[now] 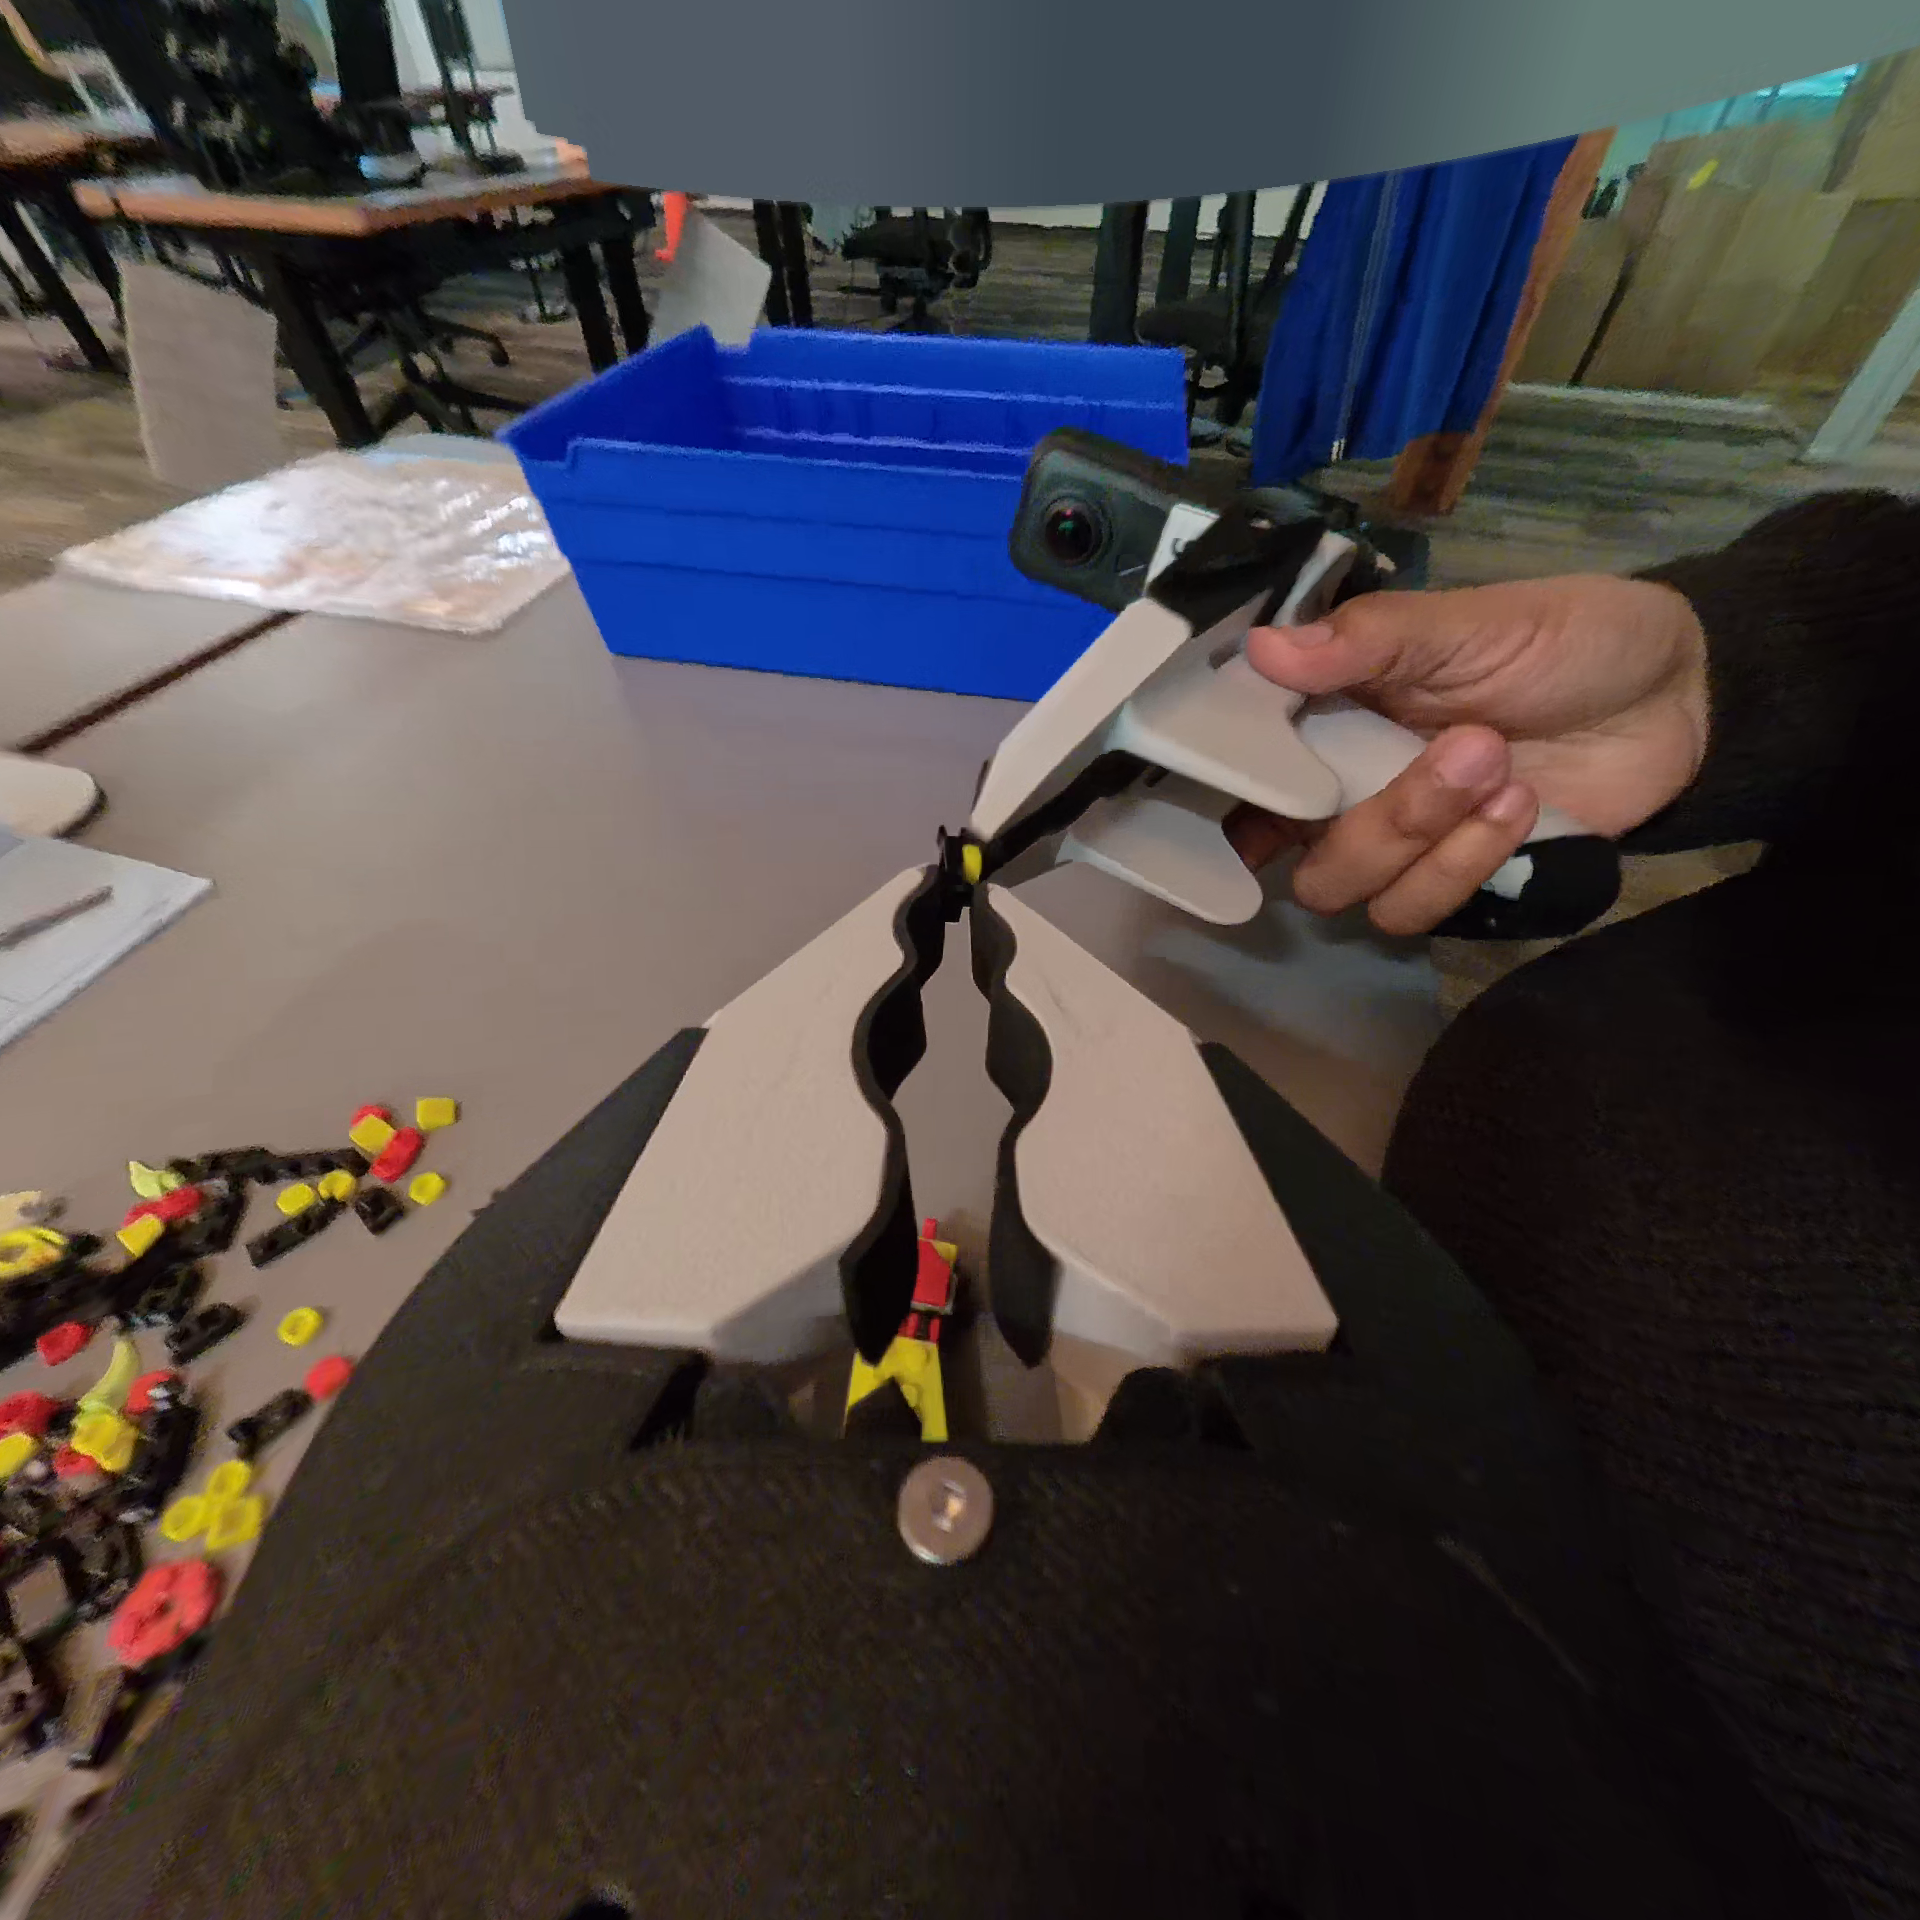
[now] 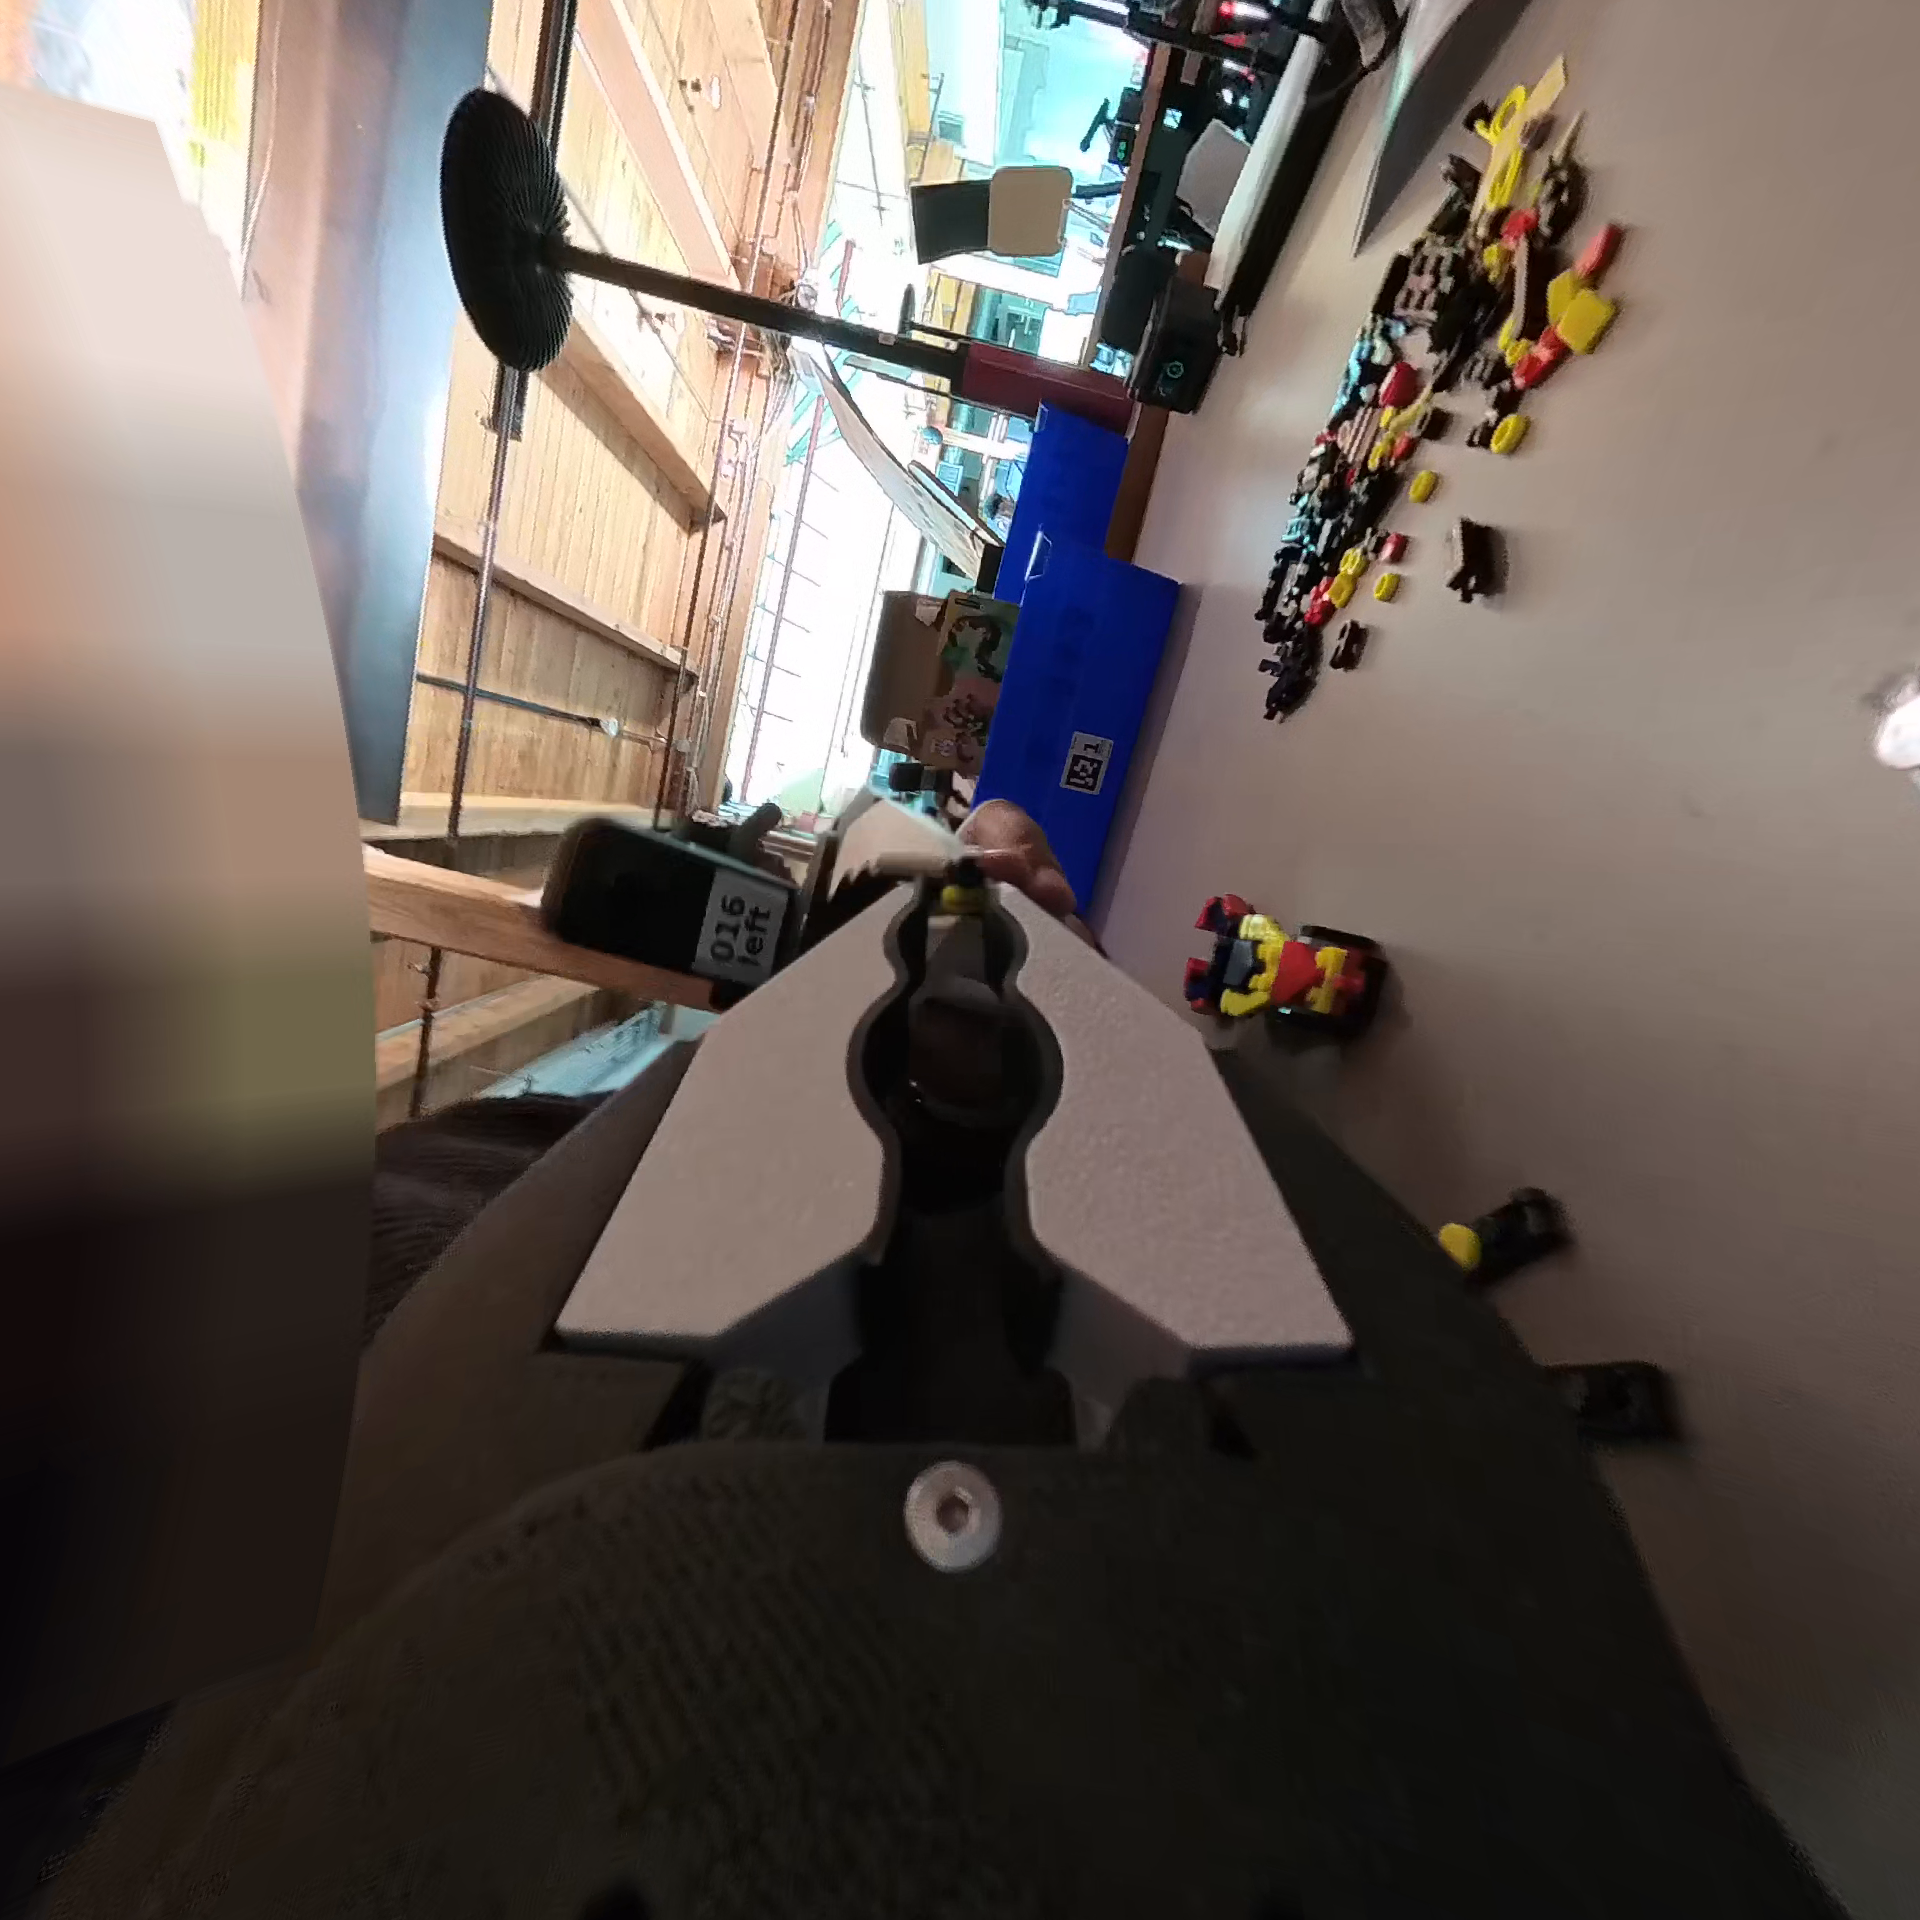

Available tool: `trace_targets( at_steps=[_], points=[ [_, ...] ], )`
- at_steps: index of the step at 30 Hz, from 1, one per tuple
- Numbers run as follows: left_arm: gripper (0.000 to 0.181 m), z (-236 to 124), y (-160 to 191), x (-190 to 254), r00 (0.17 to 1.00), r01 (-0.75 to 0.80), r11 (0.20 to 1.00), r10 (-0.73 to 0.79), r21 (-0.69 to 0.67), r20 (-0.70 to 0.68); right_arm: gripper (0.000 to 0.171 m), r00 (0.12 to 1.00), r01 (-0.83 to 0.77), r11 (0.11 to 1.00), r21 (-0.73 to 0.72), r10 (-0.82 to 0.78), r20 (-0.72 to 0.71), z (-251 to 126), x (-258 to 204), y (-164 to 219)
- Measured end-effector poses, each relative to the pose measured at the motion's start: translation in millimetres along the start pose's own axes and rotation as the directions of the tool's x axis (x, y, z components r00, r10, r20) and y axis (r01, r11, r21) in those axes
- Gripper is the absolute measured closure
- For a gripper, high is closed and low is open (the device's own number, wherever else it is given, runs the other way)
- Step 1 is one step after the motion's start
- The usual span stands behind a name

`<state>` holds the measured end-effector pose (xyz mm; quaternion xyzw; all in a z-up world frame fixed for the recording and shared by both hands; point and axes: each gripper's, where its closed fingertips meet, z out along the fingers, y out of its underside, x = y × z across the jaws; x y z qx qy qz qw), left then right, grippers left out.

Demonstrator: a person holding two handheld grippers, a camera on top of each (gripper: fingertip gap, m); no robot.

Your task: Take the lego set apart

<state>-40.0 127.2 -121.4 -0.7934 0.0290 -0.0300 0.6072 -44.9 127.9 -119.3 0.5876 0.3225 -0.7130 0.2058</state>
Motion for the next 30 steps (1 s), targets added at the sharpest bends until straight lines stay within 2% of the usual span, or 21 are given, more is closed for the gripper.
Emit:
trace_targets(
  at_steps=[3,5,6,7,8,10,12,14,16,20,24,30],
  points=[
    [0.180,-0.5,1.6,-8.6,0.972,0.230,0.973,-0.230,0.008,-0.042,0.152,0.991,0.131,0.991,0.001,-0.131,0.001,-7.3,-7.3,-7.6],
    [0.181,0.0,3.5,-10.3,0.892,0.438,0.899,-0.435,-0.001,-0.120,0.145,0.945,0.327,0.944,-0.033,-0.328,-0.013,-10.9,-16.0,-7.9],
    [0.181,0.2,3.4,-10.4,0.819,0.555,0.832,-0.548,-0.009,-0.171,0.142,0.887,0.458,0.886,-0.072,-0.461,-0.030,-11.9,-19.4,-5.8],
    [0.180,0.1,2.6,-10.0,0.718,0.671,0.741,-0.657,-0.024,-0.229,0.139,0.795,0.596,0.794,-0.119,-0.605,-0.052,-12.9,-21.7,-3.8],
    [0.181,-0.2,2.2,-9.9,0.597,0.772,0.633,-0.750,-0.049,-0.286,0.135,0.665,0.726,0.666,-0.171,-0.743,-0.072,-14.2,-23.0,-1.9],
    [0.181,-0.2,5.1,-7.7,0.376,0.886,0.447,-0.850,-0.125,-0.369,0.136,0.342,0.885,0.350,-0.306,-0.936,-0.081,-18.1,-18.6,3.8],
    [0.181,-0.1,7.3,0.3,0.256,0.908,0.364,-0.874,-0.207,-0.414,0.140,0.071,0.912,0.085,-0.401,-0.996,-0.050,-21.8,-11.5,10.1],
    [0.180,-0.5,7.9,15.6,0.220,0.879,0.372,-0.871,-0.299,-0.439,0.145,-0.065,0.902,-0.067,-0.427,-0.998,0.019,-22.7,-8.2,20.7],
    [0.180,-2.2,9.3,29.9,0.223,0.839,0.407,-0.862,-0.361,-0.455,0.149,-0.100,0.896,-0.131,-0.425,-0.990,0.094,-23.3,-7.8,32.1],
    [0.180,-5.5,12.6,45.3,0.233,0.786,0.450,-0.851,-0.424,-0.471,0.153,-0.059,0.898,-0.125,-0.422,-0.984,0.166,-25.4,-7.9,44.2],
    [0.180,-6.6,13.8,53.4,0.217,0.762,0.453,-0.852,-0.463,-0.477,0.160,-0.056,0.892,-0.144,-0.428,-0.976,0.213,-25.8,-5.6,52.9],
    [0.181,-10.3,13.2,60.4,0.178,0.742,0.450,-0.847,-0.498,-0.500,0.165,-0.121,0.892,-0.211,-0.400,-0.963,0.239,-26.1,-10.2,57.6]
  ],
)
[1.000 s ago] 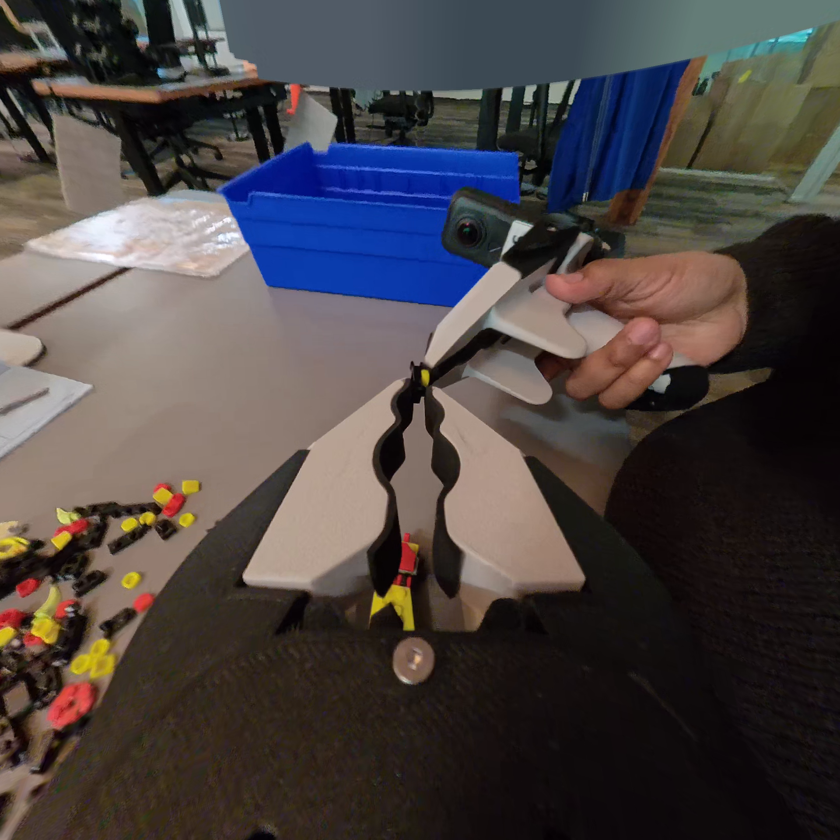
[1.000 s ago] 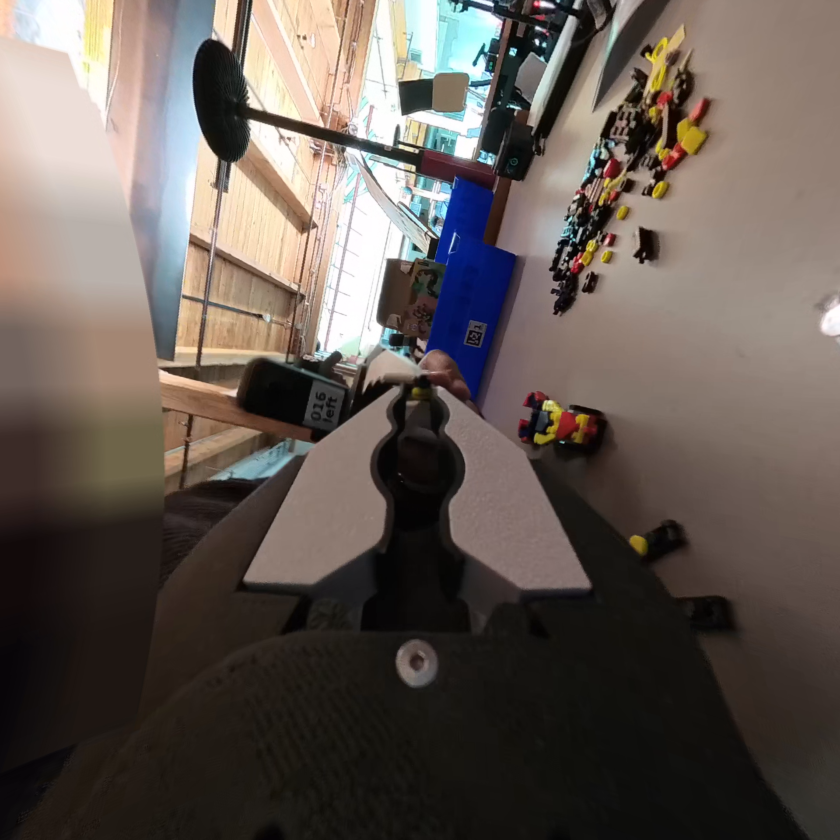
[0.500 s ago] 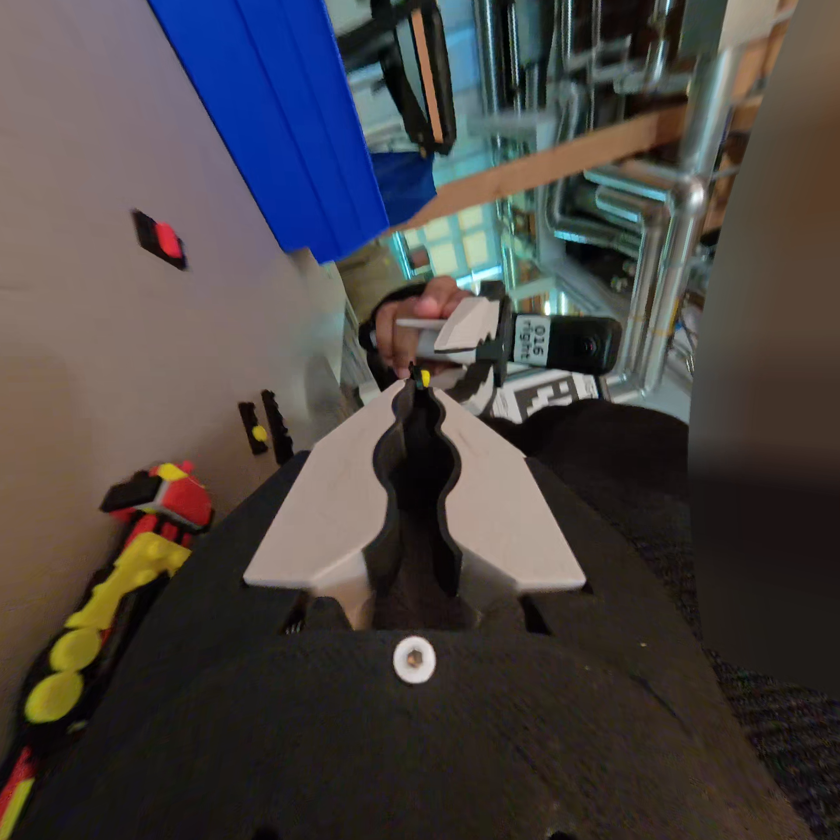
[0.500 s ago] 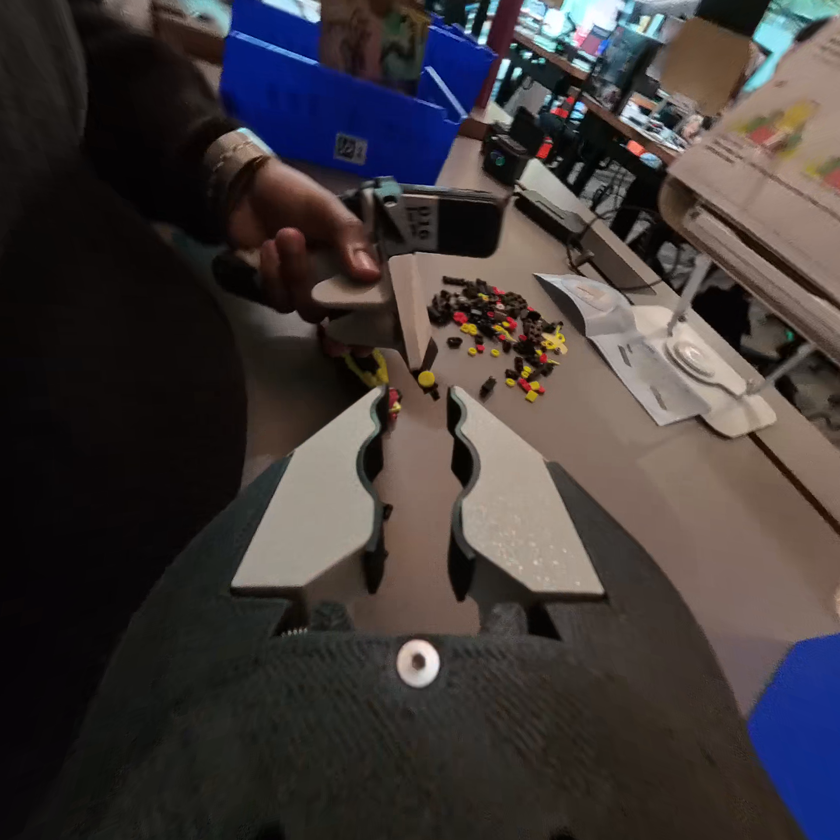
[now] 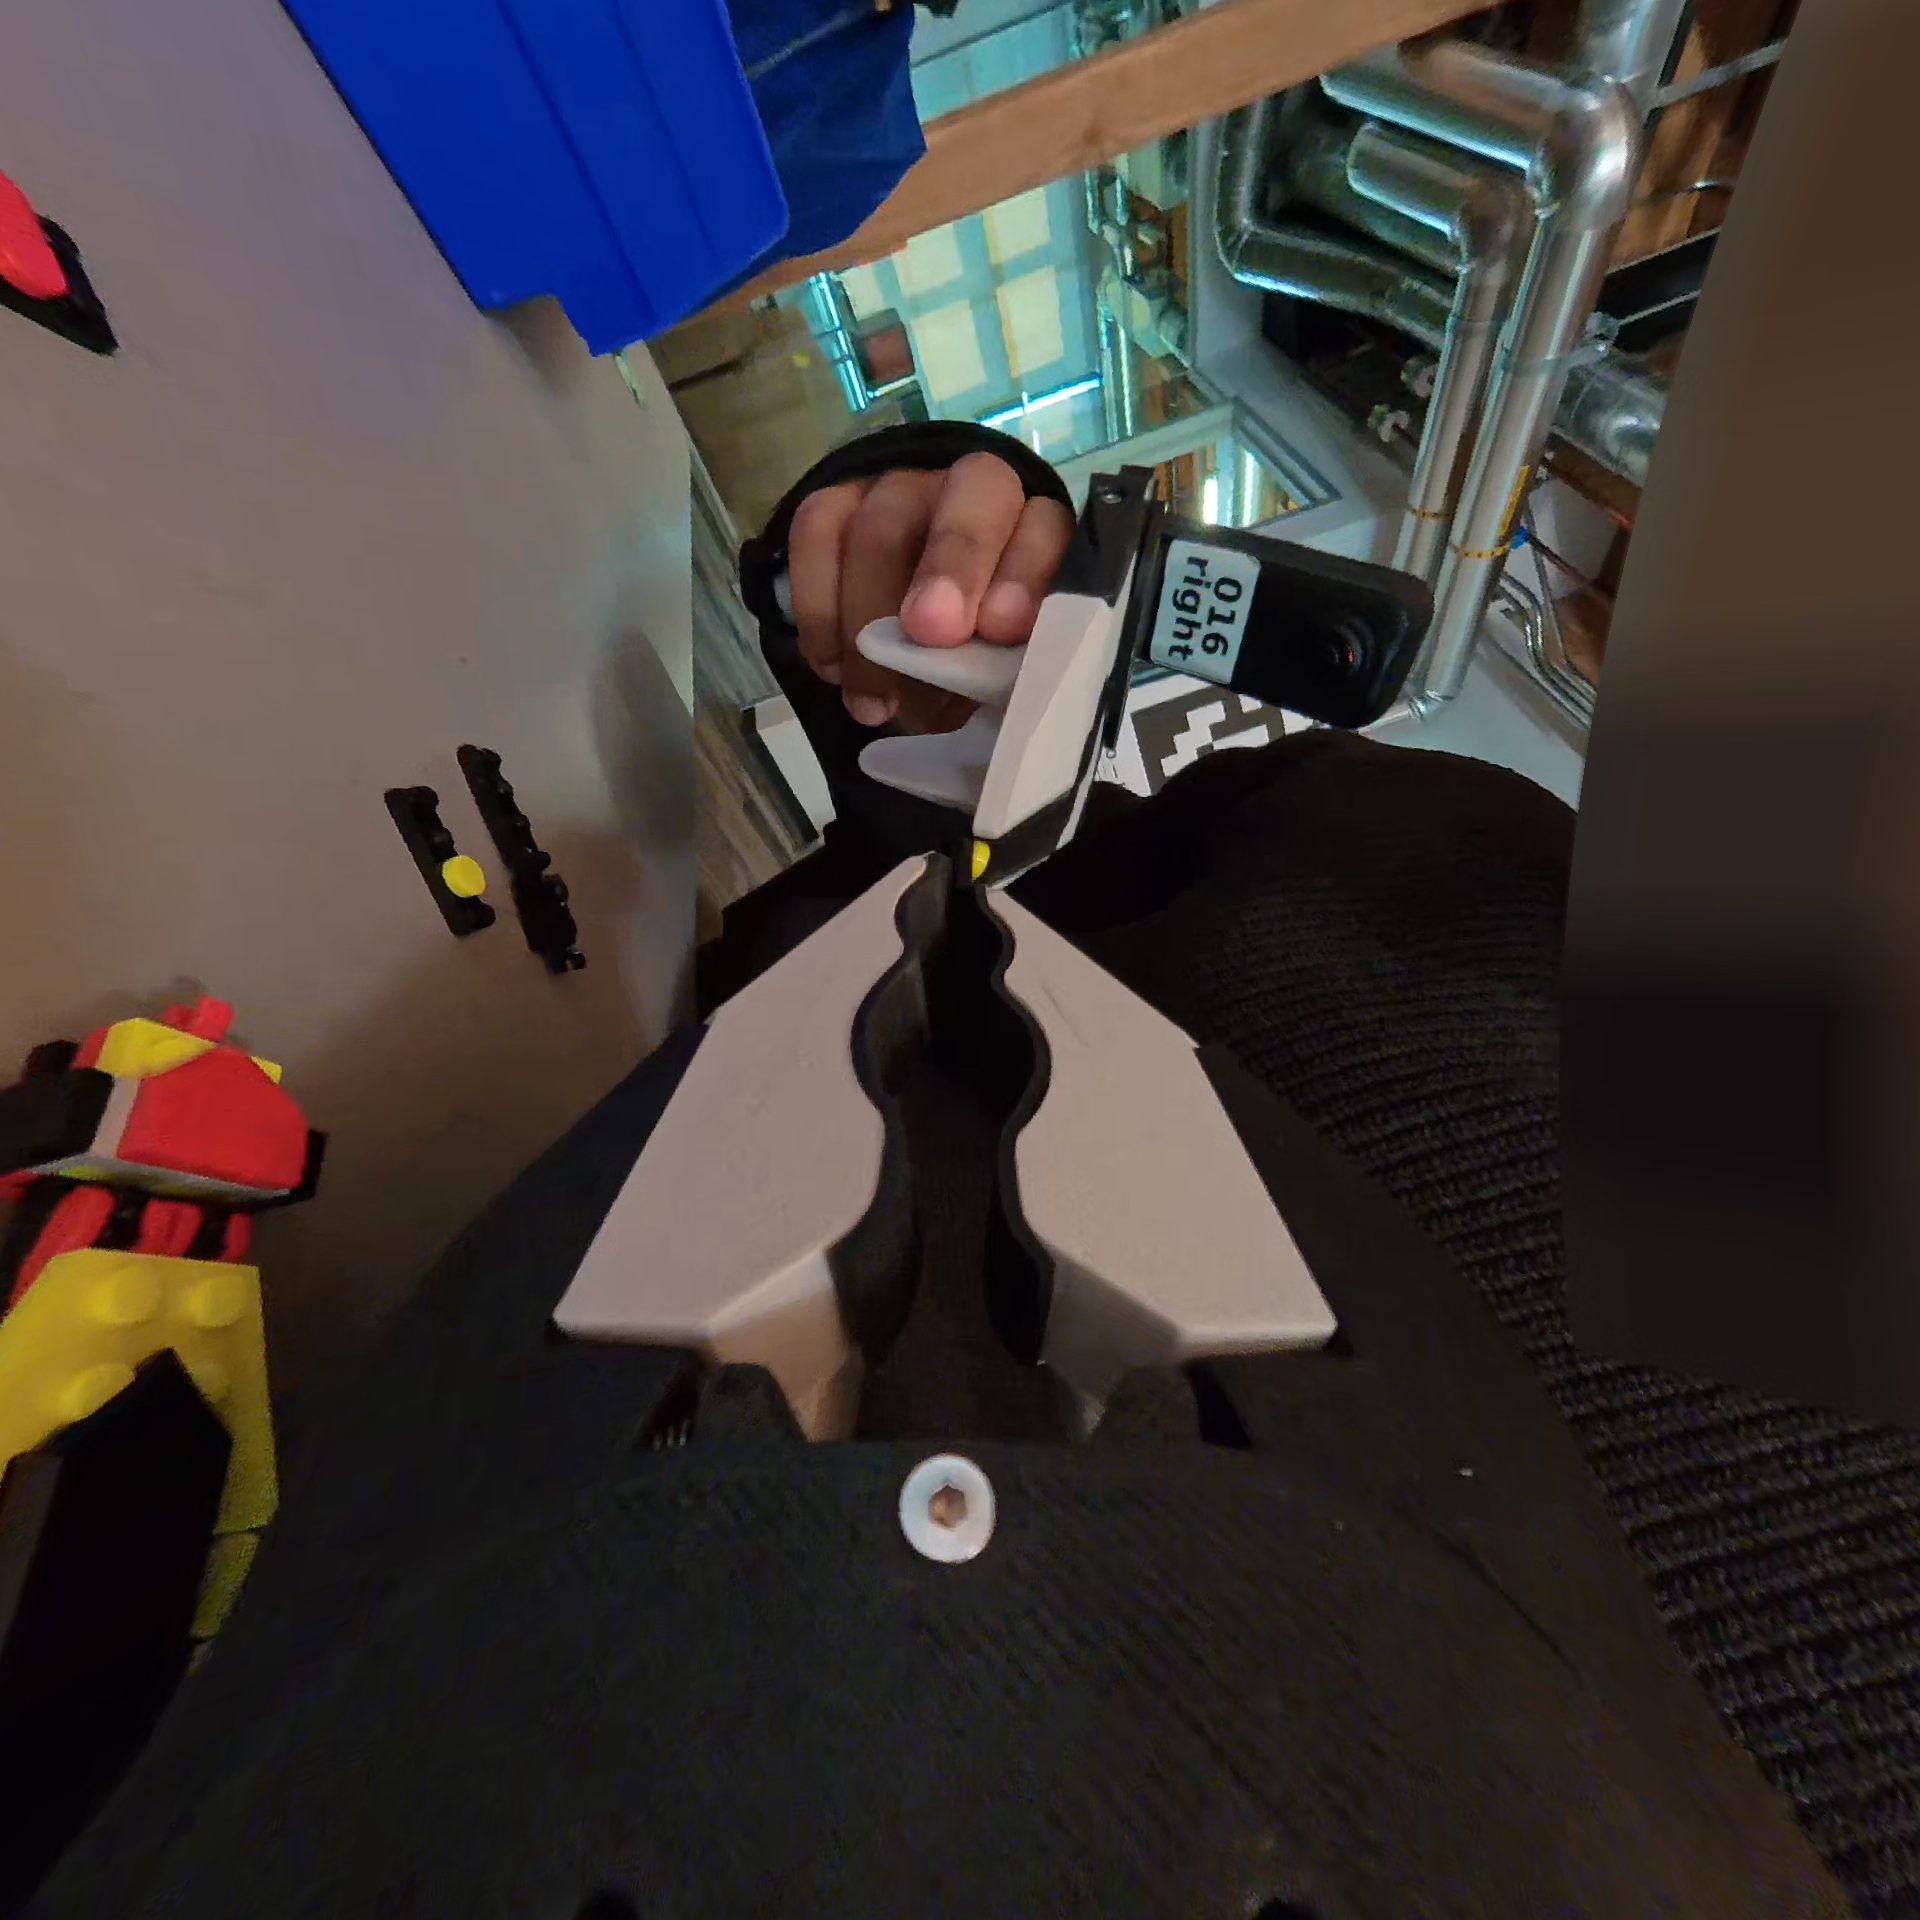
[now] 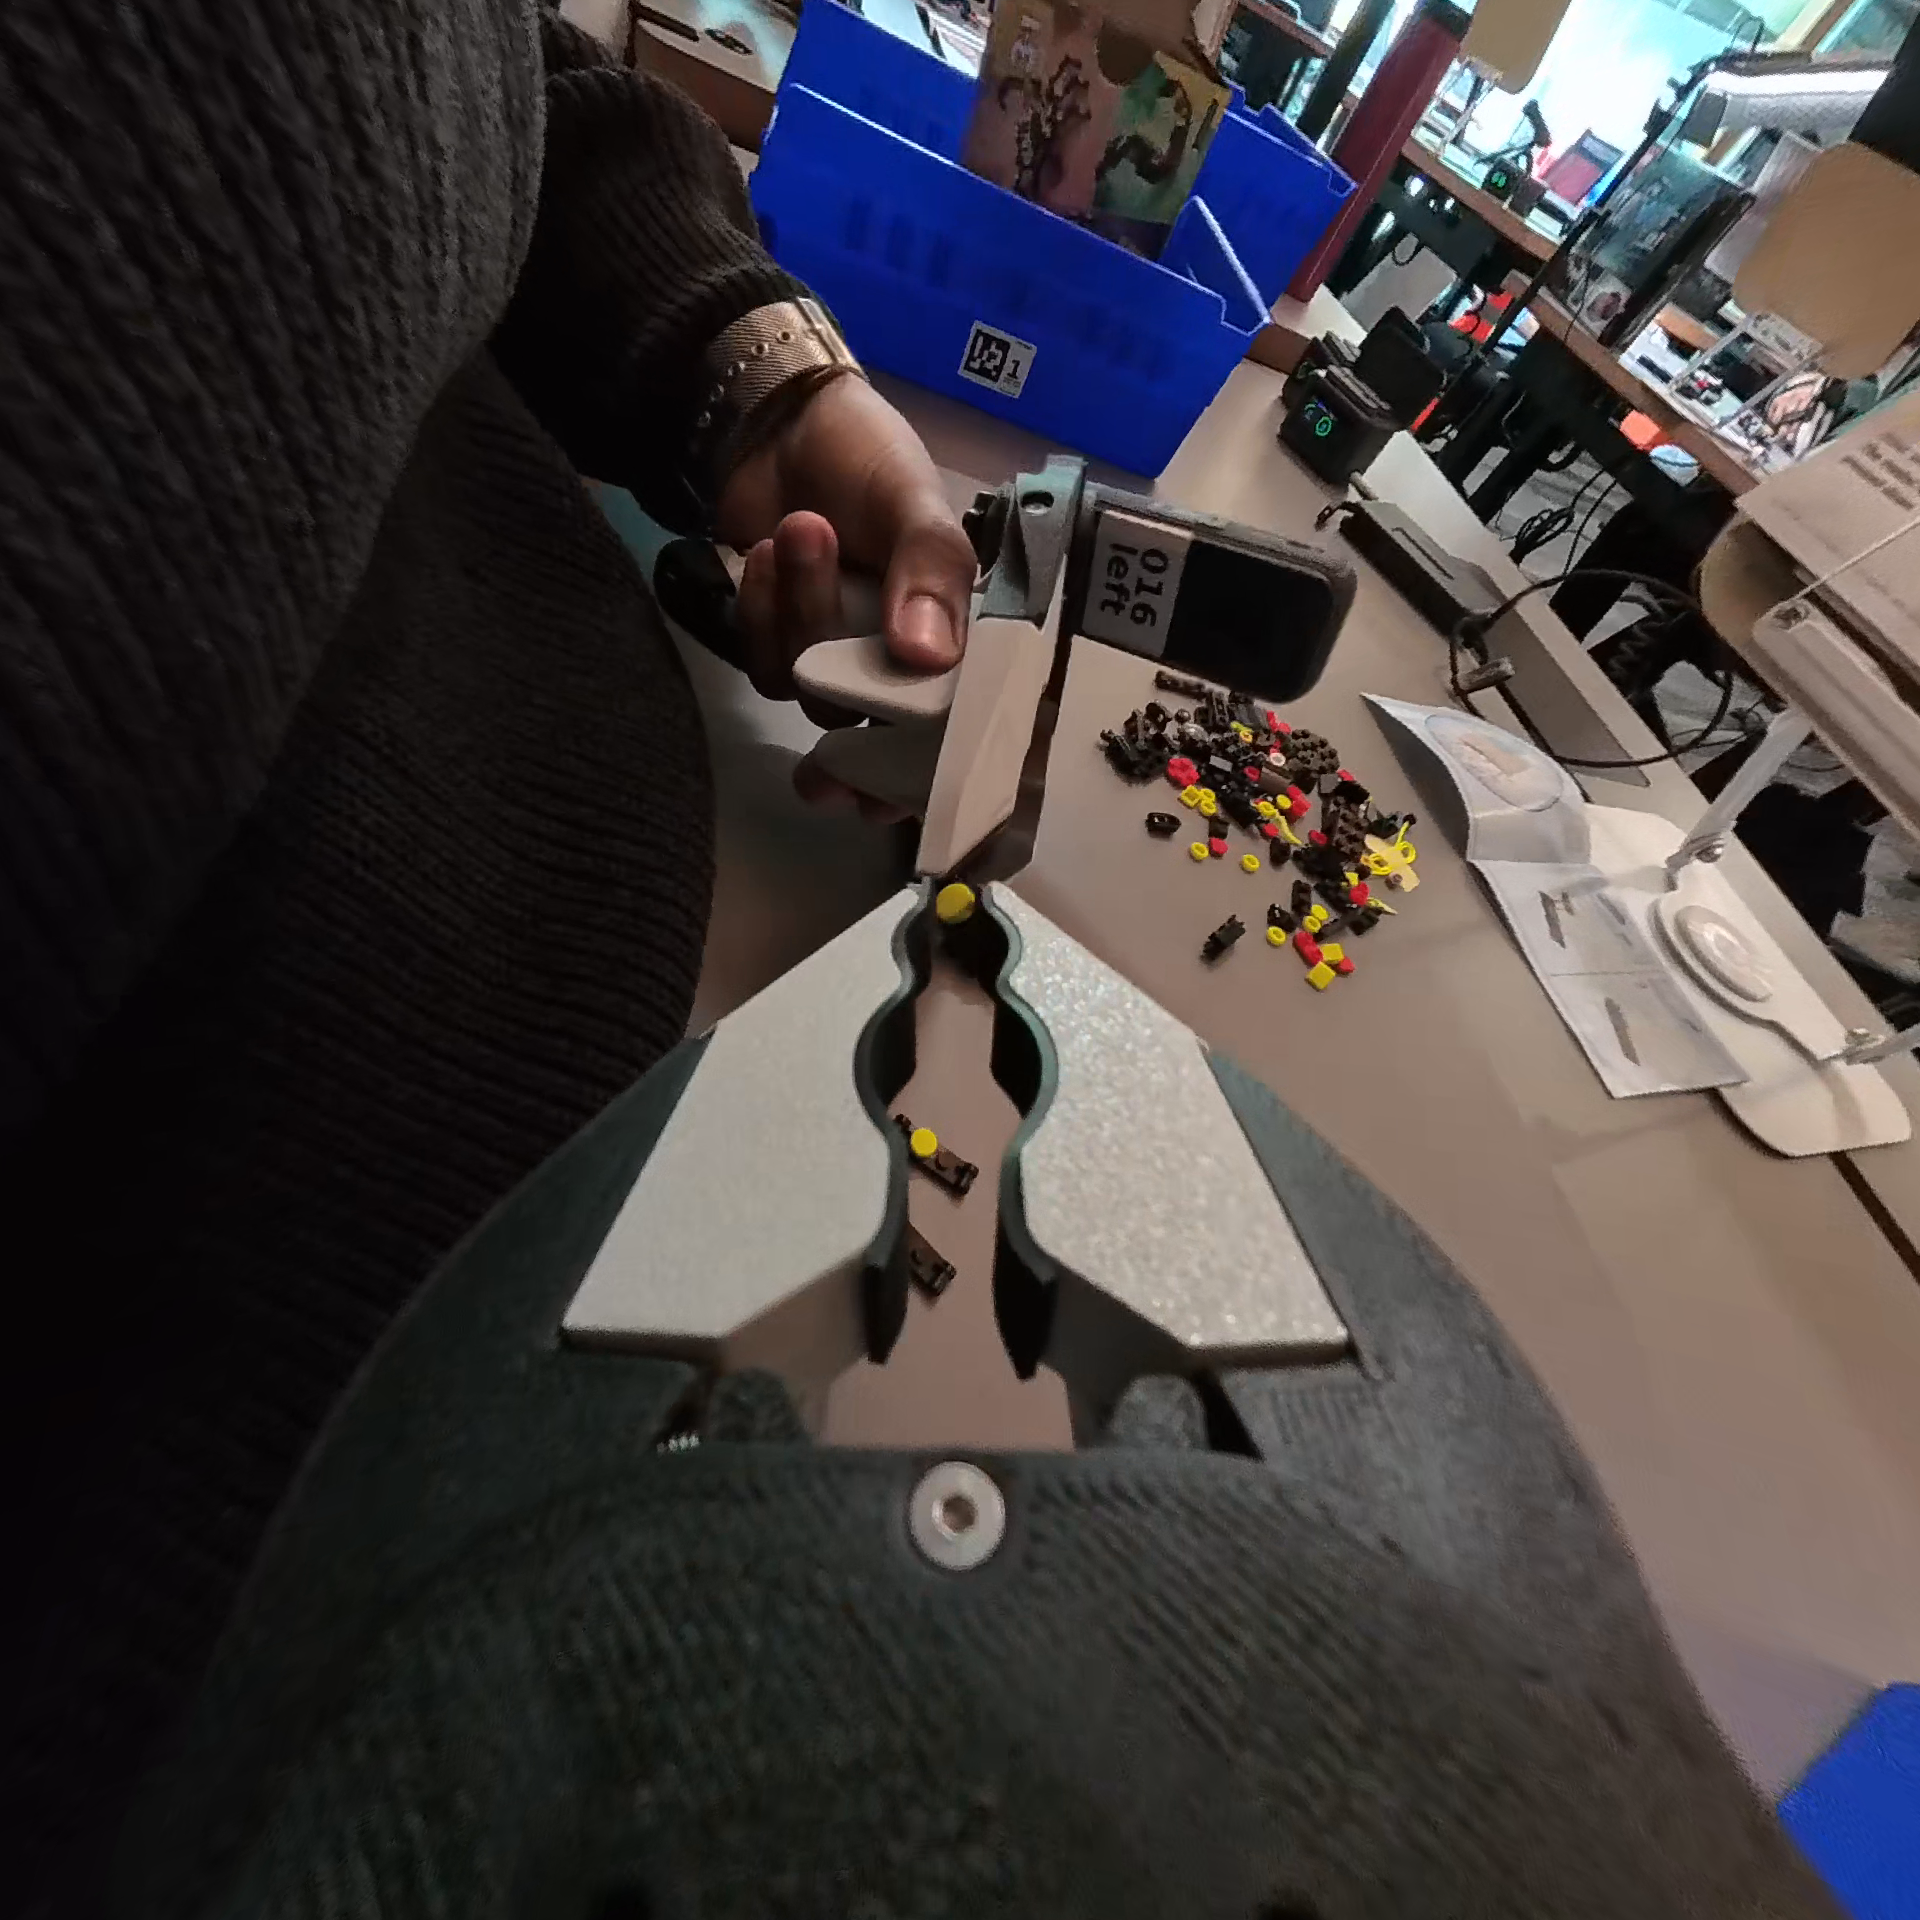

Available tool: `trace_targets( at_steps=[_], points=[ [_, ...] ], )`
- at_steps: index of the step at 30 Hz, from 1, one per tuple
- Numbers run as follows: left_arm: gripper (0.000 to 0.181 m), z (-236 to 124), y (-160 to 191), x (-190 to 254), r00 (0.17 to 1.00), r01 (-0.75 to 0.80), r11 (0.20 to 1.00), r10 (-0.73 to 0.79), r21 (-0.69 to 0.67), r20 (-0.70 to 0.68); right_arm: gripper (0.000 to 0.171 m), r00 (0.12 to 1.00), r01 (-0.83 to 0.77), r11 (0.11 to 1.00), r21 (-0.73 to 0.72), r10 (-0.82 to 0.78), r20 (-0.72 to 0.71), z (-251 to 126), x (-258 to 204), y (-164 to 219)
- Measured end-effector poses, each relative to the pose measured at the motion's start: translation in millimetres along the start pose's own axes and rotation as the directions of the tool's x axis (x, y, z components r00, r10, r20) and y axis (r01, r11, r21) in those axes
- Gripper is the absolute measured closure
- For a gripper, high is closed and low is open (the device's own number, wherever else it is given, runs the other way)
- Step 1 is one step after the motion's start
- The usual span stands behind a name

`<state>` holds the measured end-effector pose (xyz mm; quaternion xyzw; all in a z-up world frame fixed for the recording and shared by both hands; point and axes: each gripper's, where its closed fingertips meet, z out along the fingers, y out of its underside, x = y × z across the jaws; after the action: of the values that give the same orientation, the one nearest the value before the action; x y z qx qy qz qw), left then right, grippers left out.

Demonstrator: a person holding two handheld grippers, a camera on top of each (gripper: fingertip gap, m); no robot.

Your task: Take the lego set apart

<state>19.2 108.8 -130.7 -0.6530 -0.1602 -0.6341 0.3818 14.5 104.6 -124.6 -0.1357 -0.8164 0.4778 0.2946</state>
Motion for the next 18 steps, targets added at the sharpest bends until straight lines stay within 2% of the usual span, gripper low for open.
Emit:
trace_targets(
  at_steps=[8,10,12,16,18],
  points=[
    [0.181,3.0,4.3,0.1,0.995,0.080,0.997,-0.081,-0.019,-0.057,0.168,0.972,0.232,0.970,-0.078,-0.234,-0.020,2.9,-9.2,1.9],
    [0.181,3.0,3.0,0.4,0.996,0.073,0.997,-0.073,-0.012,-0.058,0.168,0.969,0.243,0.967,-0.078,-0.246,-0.036,2.5,-8.1,2.1],
    [0.181,2.9,2.2,0.0,0.996,0.067,0.998,-0.067,-0.005,-0.058,0.169,0.982,0.185,0.981,-0.056,-0.186,-0.027,2.3,-7.6,2.3],
    [0.181,0.2,-4.8,4.8,0.999,-0.017,0.999,0.019,0.034,-0.050,0.171,0.997,-0.070,0.997,-0.010,0.070,0.021,1.8,-1.3,2.0],
    [0.181,0.0,-6.4,8.1,0.998,-0.045,0.998,0.047,0.038,-0.043,0.171,0.990,-0.142,0.990,0.022,0.142,0.028,-2.6,4.8,0.9]
  ],
)
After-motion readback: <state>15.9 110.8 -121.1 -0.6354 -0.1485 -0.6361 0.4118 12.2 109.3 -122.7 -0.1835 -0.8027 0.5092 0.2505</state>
